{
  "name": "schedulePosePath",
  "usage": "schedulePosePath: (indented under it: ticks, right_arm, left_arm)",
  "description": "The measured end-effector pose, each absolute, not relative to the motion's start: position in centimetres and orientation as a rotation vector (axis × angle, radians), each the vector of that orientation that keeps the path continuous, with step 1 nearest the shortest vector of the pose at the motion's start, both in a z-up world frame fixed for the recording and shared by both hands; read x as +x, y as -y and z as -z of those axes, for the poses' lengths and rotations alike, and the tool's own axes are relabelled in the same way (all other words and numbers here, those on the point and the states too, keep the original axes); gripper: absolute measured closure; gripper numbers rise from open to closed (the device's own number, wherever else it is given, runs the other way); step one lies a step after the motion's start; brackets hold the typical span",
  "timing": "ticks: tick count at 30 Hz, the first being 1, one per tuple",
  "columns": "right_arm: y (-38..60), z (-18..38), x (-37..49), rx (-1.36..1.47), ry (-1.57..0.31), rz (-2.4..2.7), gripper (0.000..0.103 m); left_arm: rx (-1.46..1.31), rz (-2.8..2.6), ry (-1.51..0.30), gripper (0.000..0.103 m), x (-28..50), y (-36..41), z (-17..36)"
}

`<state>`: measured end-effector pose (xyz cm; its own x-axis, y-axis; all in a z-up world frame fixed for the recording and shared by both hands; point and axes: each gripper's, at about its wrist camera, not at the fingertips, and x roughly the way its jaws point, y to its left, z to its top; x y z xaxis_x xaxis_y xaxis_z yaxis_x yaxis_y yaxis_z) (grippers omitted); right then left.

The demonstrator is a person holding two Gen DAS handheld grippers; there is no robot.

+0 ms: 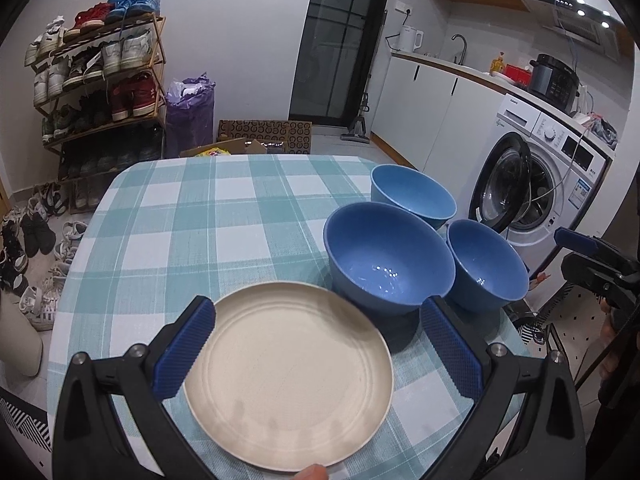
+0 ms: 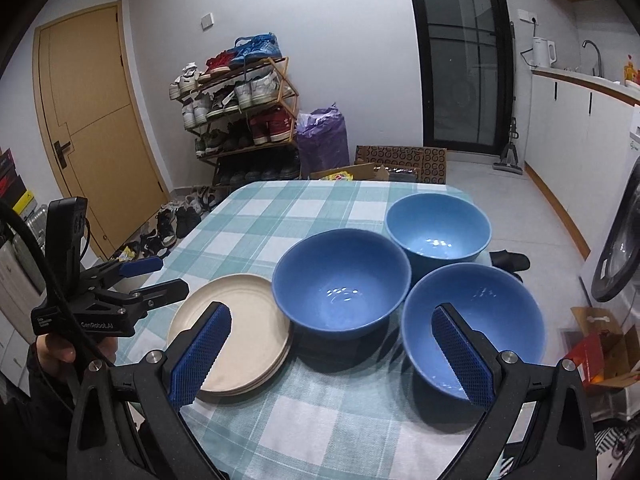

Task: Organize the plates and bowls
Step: 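Pull both tools back from the stacked cream plates, then move both tools toward the blue bowls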

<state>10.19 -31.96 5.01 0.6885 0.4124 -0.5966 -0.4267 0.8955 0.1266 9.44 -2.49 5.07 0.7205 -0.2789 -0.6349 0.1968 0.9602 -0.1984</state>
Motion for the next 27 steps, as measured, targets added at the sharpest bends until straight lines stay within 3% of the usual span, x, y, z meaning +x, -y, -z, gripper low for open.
schedulePosePath:
  ticks: [27]
  right_arm:
    - [38.9,-10.8,12.8,-0.002,-0.603,-0.364,0.001]
  left_arm:
    - [-0.12,0.261,-0.709,0.0,14.2,5.1,-8.4]
